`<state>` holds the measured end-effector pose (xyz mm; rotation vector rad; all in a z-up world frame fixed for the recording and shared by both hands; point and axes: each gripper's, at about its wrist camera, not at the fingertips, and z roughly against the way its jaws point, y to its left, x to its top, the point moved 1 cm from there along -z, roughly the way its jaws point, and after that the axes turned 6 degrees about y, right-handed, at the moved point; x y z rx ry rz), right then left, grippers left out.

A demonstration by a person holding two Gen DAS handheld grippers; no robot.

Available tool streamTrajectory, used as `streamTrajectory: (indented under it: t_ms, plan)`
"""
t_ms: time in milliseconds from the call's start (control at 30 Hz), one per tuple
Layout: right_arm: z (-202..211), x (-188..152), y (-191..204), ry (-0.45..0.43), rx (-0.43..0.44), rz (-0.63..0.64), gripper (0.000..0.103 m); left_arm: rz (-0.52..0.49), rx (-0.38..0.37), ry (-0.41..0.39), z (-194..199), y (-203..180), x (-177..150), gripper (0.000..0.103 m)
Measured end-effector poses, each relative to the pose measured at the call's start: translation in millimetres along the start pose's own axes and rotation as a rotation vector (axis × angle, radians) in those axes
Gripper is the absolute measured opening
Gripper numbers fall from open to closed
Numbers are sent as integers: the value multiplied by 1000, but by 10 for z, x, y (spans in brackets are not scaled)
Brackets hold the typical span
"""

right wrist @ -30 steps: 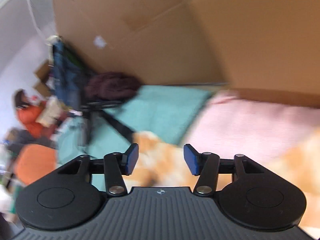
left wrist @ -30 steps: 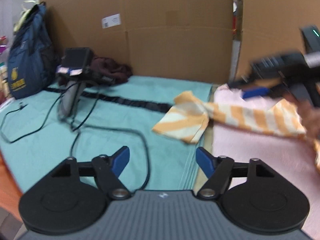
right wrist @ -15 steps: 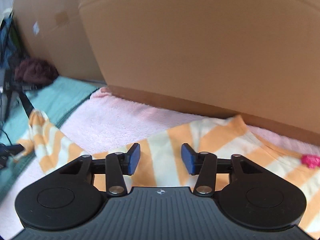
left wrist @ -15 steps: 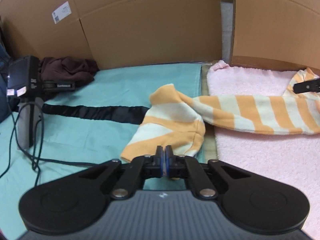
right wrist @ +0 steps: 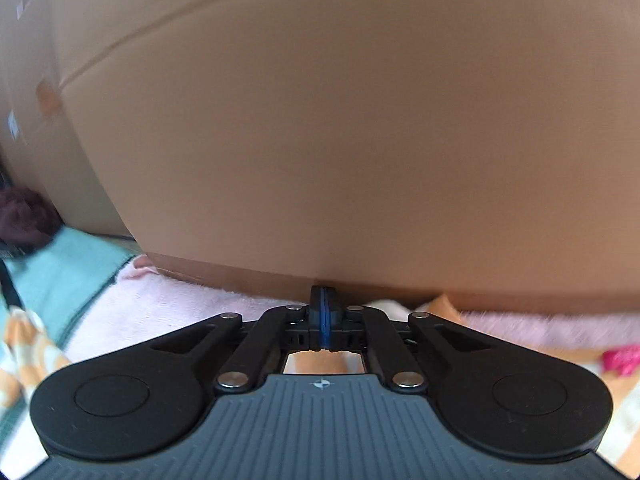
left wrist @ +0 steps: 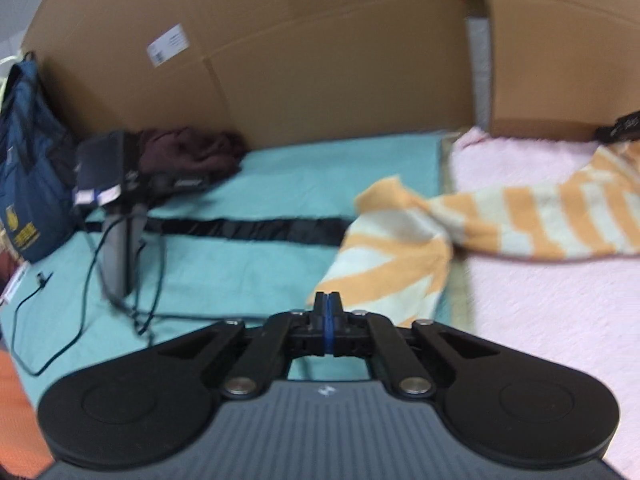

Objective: Fold clothes

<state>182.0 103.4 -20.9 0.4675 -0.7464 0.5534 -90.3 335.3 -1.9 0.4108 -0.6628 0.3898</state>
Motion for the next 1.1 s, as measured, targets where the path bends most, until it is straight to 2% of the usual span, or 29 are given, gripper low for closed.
streamTrajectory:
  t_ms: [33, 67, 100, 133, 167, 200, 300, 367, 400, 433, 533, 700, 767, 800, 833, 900, 967, 1000, 1033, 1067, 1100]
  plan:
    - [78, -11, -5, -3, 25, -4, 2, -16, -25, 3, -37, -95, 52, 1]
    - [157, -22, -10, -5, 50, -8, 9, -33, -49, 6, -73, -191, 104, 2]
    - [245, -35, -12, -4, 79, -6, 13, -70, -42, 8, -122, -311, 132, 8]
    - [360, -60, -17, 5, 112, 3, 17, -97, -29, 15, -180, -408, 162, 10]
    - [487, -99, -39, 15, 135, 4, 24, -123, -16, 23, -237, -504, 191, 10]
    - [615, -137, -62, 25, 157, 5, 33, -123, -22, 46, -287, -551, 227, 9]
    - [1008, -332, -184, 39, 198, 16, 45, -140, -33, 29, -313, -682, 284, 15]
    - [1174, -485, -294, 53, 173, 33, 49, -152, -41, 18, -331, -769, 323, 34]
    - [1281, -582, -369, 54, 159, 27, 50, -158, -45, 12, -340, -813, 342, 54]
    - [1388, -679, -443, 54, 145, 21, 50, -164, -49, 7, -348, -857, 361, 63]
    - [1611, -976, -628, 67, 73, -25, 50, -181, -60, -10, -375, -988, 418, 63]
    - [2043, -1439, -916, 60, -94, -59, 50, -210, -79, -38, -418, -1206, 513, 65]
    - [2198, -1543, -1000, 50, -140, -92, 52, -199, -88, -45, -273, -1195, 425, 78]
    - [2276, -1595, -1042, 45, -163, -109, 54, -193, -92, -48, -201, -1190, 382, 91]
    - [2354, -1647, -1084, 41, -186, -125, 56, -187, -97, -51, -128, -1184, 338, 97]
    - [2520, -1780, -1195, 33, -223, -149, 63, -176, -106, -58, 16, -1173, 251, 97]
    - [2667, -1923, -1294, 29, -236, -160, 63, -164, -115, -65, 161, -1163, 164, 96]
    - [2722, -1966, -1317, 30, -236, -154, 63, -159, -119, -69, 234, -1157, 120, 83]
    - [2777, -2009, -1341, 31, -236, -148, 63, -153, -124, -72, 306, -1152, 76, 50]
    - [2833, -2052, -1365, 33, -236, -142, 63, -147, -128, -75, 379, -1146, 33, 35]
    - [2887, -2096, -1386, 34, -231, -136, 63, -142, -133, -79, 451, -1141, -11, 28]
